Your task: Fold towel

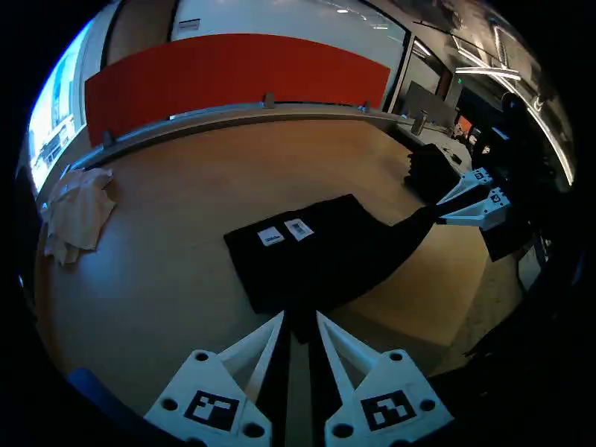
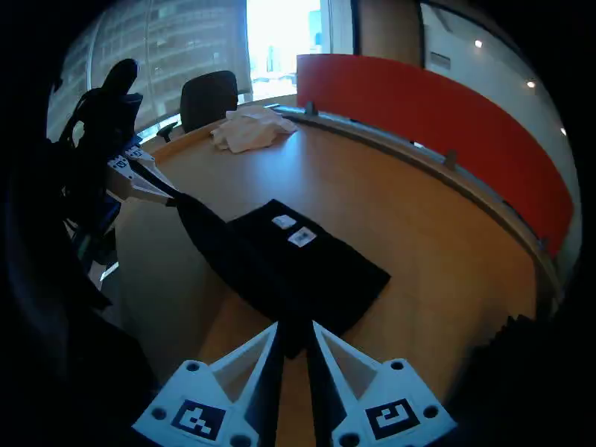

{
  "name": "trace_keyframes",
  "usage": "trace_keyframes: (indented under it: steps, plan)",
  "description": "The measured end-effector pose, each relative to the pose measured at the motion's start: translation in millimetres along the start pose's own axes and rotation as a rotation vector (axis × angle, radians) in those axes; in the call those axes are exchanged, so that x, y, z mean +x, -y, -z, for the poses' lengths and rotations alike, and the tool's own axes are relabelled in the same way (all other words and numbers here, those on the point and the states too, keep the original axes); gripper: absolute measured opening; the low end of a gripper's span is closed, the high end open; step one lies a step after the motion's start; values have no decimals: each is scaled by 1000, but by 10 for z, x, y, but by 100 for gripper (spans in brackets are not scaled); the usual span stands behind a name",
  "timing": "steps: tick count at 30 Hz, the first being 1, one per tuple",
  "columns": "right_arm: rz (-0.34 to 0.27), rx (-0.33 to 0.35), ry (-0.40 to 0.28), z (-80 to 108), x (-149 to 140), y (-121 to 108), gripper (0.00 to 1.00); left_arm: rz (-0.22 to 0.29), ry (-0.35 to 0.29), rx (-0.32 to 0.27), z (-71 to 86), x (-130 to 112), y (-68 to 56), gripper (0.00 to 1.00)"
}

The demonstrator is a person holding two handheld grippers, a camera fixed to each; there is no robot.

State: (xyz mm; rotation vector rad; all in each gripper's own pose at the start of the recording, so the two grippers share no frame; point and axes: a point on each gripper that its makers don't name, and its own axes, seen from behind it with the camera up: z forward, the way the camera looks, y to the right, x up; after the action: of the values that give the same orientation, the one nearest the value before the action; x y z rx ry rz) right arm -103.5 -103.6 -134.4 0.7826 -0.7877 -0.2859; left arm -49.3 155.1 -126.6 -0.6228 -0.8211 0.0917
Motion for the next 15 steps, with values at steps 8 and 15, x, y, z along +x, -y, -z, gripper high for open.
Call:
trace_keyframes:
  steps: [8,15]
  plan:
    - [-3,-12,7,-147,56,-187,18,-15,-7,5,-204,124,123,14]
    - [-5,-24,26,-293,81,-331,18,-20,2,6,-382,180,232,14]
